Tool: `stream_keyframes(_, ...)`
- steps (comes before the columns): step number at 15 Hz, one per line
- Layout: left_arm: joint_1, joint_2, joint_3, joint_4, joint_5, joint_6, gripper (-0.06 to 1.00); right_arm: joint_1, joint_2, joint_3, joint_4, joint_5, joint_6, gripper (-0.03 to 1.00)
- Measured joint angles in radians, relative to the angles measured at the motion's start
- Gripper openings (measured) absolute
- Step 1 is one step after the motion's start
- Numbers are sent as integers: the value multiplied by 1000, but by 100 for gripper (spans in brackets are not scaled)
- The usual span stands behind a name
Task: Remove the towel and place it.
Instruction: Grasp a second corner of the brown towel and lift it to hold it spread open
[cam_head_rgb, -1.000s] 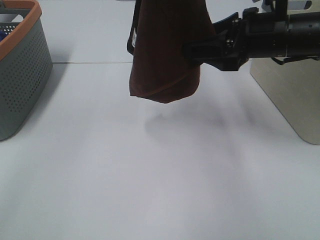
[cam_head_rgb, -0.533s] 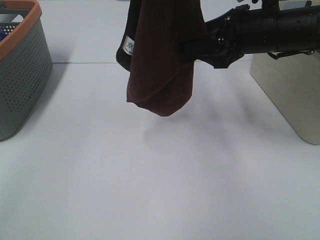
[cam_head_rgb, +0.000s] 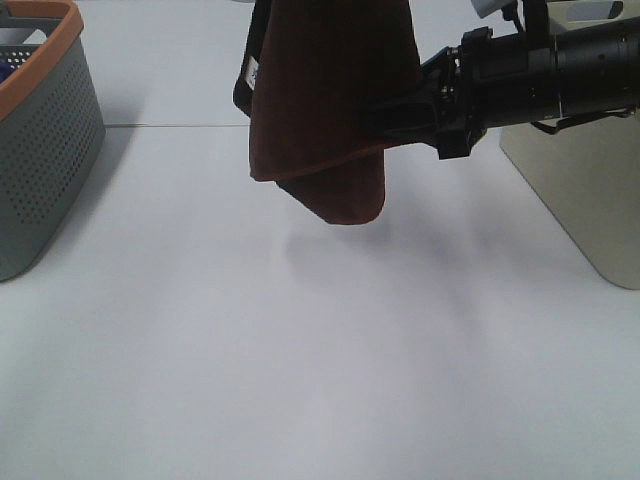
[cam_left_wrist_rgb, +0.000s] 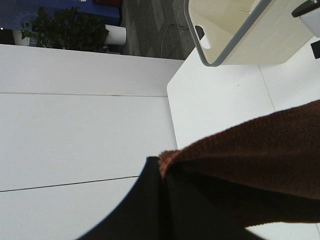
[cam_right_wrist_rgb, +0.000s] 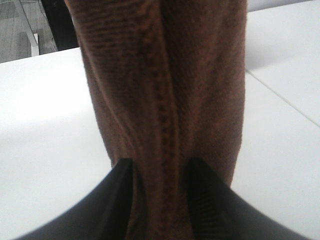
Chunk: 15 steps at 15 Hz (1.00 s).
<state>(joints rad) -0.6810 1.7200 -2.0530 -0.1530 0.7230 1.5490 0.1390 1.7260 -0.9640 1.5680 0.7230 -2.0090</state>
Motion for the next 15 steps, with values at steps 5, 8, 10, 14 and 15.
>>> stream_keyframes(5,0,3,0,20,0,-10,0,0,-63,0,-36,1,94,22)
stream_keyframes(8,0,24,0,62,0,-39,0,0,-110,0,-95,2,142,22)
stream_keyframes(10,0,30,0,66,0,-50,0,0,-112,-2,-222,1,234,22)
stream_keyframes(14,0,30,0,70,0,-53,0,0,-112,-3,-352,-23,352,21)
stream_keyframes(15,0,30,0,70,0,-53,0,0,-112,-3,-377,-23,377,20)
